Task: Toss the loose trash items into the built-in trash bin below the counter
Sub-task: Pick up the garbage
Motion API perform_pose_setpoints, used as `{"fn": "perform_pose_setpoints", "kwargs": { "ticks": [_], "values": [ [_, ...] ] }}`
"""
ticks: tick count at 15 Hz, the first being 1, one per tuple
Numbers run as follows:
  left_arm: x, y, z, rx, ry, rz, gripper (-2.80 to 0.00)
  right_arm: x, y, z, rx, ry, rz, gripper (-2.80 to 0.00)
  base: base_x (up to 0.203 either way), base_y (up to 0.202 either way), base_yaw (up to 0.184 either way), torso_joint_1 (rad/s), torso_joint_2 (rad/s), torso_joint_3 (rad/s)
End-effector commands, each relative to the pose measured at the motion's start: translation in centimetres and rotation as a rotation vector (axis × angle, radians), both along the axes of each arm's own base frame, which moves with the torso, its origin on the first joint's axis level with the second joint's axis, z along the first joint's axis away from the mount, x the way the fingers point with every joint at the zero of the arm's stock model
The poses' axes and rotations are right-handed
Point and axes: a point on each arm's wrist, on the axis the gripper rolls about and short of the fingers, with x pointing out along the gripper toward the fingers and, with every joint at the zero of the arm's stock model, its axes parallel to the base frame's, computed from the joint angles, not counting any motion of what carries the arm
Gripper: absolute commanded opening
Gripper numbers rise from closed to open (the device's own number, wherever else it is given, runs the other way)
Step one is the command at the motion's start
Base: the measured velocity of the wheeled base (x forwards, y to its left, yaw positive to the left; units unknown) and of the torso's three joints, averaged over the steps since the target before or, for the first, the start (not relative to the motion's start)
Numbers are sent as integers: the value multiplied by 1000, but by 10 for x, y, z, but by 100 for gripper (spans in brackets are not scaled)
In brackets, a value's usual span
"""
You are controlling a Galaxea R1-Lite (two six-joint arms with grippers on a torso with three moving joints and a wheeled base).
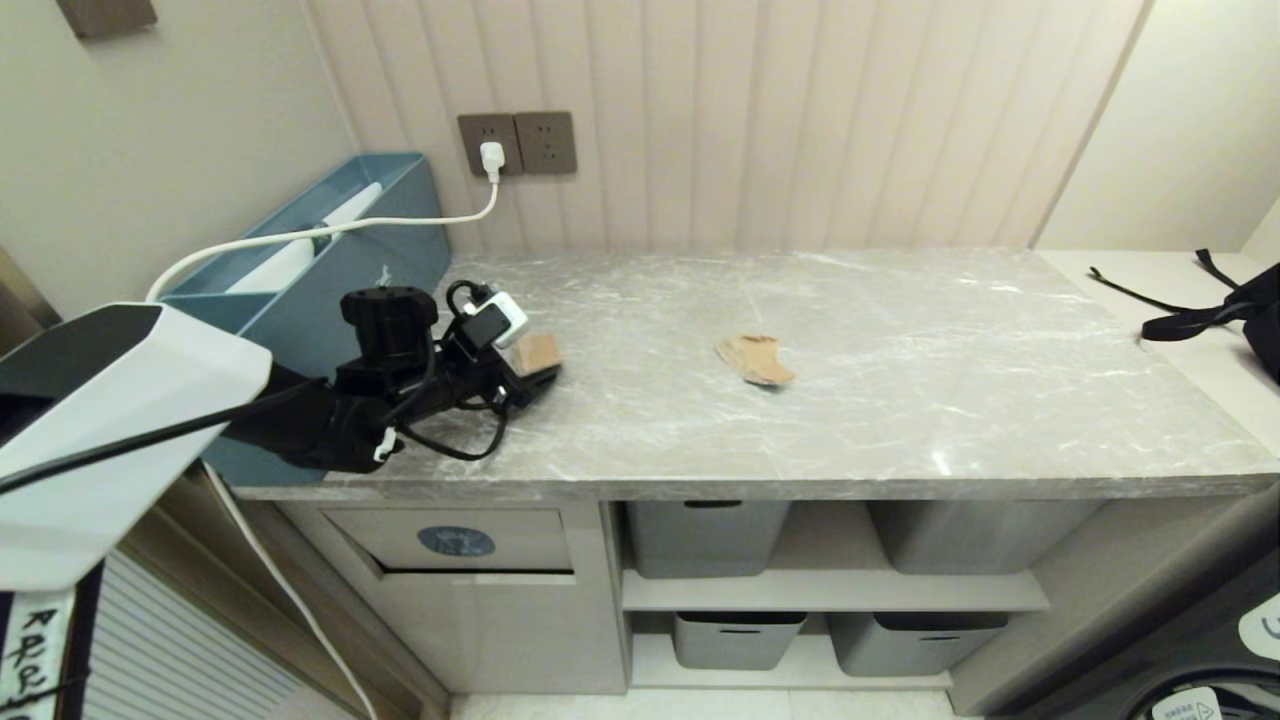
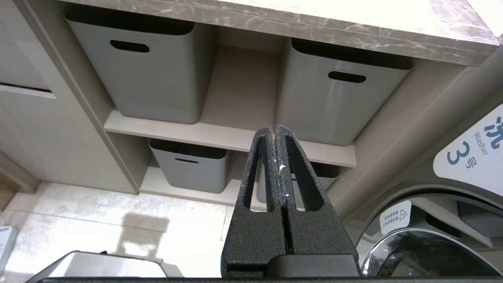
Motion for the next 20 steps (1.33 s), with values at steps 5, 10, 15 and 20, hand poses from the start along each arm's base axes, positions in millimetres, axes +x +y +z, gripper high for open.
{"fn": "perform_pose_setpoints", "kwargs": {
  "ticks": [5,10,15,20],
  "values": [
    [7,-5,-15,7,20,-5,-280,0,0,0,-1,1,1,-280,0,0,0,0,0,0],
    [3,-5,-11,6,37,-11,-280,0,0,0,-1,0,0,-280,0,0,0,0,0,0],
    [-35,-8,53,-95,-21,-29,-280,0,0,0,-1,0,1,-280,0,0,0,0,0,0],
    [-168,11,109,-176,-13,-78,-280,0,0,0,-1,0,1,-280,0,0,0,0,0,0]
  ]
}}
